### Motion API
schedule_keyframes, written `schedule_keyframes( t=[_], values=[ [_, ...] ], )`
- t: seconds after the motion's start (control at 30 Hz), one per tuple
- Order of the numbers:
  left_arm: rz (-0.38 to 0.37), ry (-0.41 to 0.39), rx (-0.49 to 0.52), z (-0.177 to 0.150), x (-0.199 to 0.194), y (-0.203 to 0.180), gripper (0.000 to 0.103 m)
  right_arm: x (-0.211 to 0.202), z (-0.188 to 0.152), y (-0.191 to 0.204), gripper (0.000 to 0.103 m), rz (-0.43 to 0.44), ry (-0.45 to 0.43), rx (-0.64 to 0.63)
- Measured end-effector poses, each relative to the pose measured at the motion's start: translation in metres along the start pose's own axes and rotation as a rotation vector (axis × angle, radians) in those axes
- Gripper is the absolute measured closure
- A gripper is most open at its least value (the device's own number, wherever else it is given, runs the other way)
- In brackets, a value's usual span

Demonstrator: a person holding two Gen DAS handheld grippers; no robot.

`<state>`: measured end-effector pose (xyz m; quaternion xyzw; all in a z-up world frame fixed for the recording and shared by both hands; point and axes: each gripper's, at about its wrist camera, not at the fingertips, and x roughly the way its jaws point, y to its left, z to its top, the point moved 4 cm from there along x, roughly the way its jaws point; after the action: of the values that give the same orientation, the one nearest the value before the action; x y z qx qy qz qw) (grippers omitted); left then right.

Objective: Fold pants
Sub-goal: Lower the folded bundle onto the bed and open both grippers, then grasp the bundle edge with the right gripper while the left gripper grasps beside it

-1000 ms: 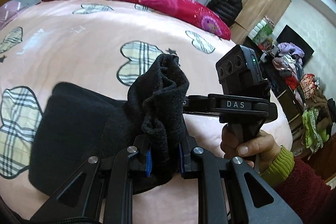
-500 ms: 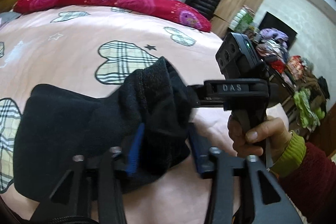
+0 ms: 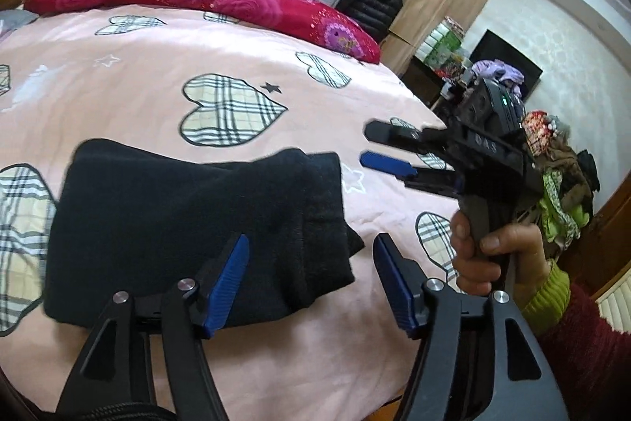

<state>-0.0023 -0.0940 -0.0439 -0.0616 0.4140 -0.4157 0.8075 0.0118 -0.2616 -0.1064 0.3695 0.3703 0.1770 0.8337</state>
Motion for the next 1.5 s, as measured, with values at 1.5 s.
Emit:
schedule_keyframes(
  t=[1.5],
  values=[
    [0.148,0.221,-0.252,0.015,0.018,0.167,0.024,0.061,-0.069,0.028,0.010,-0.236,0.120,-0.077]
  ],
)
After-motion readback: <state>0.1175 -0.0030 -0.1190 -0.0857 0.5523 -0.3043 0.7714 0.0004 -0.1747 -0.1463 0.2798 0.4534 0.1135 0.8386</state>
